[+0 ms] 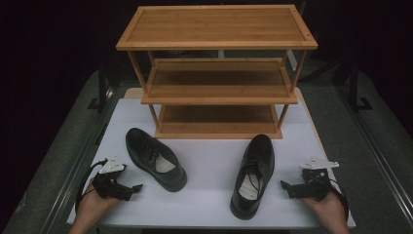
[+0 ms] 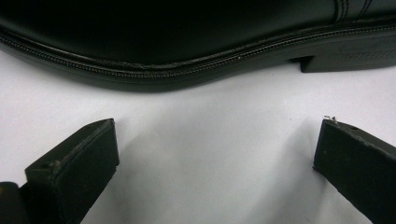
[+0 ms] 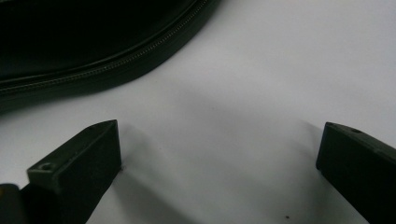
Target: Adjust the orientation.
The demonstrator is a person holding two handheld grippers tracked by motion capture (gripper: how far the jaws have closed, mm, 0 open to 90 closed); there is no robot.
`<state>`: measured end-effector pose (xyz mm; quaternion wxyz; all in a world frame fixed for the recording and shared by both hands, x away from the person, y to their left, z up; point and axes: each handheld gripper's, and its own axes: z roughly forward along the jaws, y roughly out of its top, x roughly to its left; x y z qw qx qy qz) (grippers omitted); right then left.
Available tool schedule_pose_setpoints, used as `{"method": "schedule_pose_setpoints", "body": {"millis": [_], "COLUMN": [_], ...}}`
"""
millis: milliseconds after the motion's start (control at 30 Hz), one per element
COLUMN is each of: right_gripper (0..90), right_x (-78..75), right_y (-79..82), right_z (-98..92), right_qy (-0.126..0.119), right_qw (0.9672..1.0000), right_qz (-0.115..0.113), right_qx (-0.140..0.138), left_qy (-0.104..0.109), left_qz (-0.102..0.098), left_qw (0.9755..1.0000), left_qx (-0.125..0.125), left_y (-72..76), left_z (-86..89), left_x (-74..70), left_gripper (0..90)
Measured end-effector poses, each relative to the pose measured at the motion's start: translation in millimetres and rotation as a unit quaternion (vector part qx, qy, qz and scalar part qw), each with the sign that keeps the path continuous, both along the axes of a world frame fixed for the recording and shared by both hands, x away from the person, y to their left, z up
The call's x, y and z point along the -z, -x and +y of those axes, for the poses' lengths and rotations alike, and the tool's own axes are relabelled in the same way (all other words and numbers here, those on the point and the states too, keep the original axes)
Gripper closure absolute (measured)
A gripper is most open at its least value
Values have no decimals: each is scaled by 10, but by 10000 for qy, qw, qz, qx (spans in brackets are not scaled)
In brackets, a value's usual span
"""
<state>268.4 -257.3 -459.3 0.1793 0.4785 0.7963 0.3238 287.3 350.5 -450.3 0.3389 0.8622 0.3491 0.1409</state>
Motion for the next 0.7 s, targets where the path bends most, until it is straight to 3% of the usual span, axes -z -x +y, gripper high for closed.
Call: {"method": "schedule_pose_setpoints", "body": {"millis": [400, 500, 633, 700], "right_gripper": [0, 0, 0, 0], "right_x": [0, 0, 0, 0], "right_y": [1, -1, -1, -1], "right_z": [0, 0, -1, 0], "right_qy": [-2, 0, -4, -5], "right_qw": [10000, 10000, 10000, 10000], "right_qz": [-3, 5, 6, 8], "right_qx": [2, 3, 2, 4], "left_qy": [38, 149, 160, 201], "left_qz": [-35, -115, -96, -114], "left_qw": [10000, 9997, 9996, 9995], "left_qx": [-24, -129, -226, -196], "left_y": [9, 26, 31, 40], "left_z": [5, 51, 91, 117], "left_x": [-6, -35, -102, -147], "left_gripper": [0, 128, 158, 248]}}
